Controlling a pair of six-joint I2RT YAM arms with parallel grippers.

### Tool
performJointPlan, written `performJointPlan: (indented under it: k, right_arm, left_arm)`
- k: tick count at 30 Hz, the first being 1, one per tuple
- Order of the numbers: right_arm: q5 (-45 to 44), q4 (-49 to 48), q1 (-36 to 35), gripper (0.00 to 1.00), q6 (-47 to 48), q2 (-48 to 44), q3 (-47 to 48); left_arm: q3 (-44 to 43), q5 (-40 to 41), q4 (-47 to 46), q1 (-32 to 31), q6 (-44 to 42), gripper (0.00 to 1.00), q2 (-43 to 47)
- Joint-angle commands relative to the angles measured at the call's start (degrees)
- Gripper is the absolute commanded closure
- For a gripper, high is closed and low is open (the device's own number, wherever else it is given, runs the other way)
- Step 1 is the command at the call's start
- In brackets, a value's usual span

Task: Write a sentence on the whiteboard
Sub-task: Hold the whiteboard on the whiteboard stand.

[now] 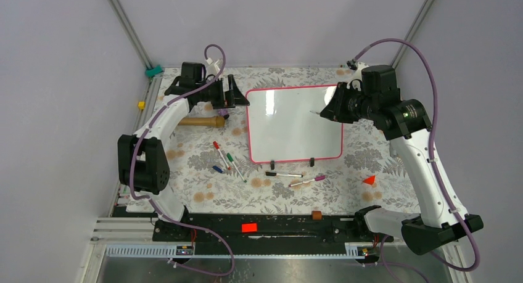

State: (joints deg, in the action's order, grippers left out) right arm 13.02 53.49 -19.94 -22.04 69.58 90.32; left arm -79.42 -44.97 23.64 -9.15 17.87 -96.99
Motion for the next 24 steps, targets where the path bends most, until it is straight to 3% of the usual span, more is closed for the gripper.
performJointPlan:
  k: [1,7,10,20,24]
  right_arm:
    - [-0.6,-0.2,-0.8,1.0,1.9,-1.2,0.4]
    - [-0.7,-0.2,-0.8,1.0,1.6,-1.3,0.1]
    - [-0.6,-0.2,-0.8,1.0,1.5,-1.2,0.1]
    - [-1.1,0.8,-0.8,1.0,1.4,0.0,1.8]
    - [-1.0,0.8,-1.0,1.0,0.8,1.2,2.9]
  left_arm:
    - [-4.9,-2.4,-1.5,-0.8,-0.3,0.01,-1.4]
    - [-7.2,-0.8,3.6,-2.1,-6.2,0.01,-1.4]
    - [-7.1,-3.9,4.0,-2.1,-7.8,0.01,-0.9]
    - [-7.2,-5.7,2.2,-2.8,-7.6,0.07,-1.6]
    - [-6.5,-7.0,1.8,-2.8,-8.7,0.02,-2.3]
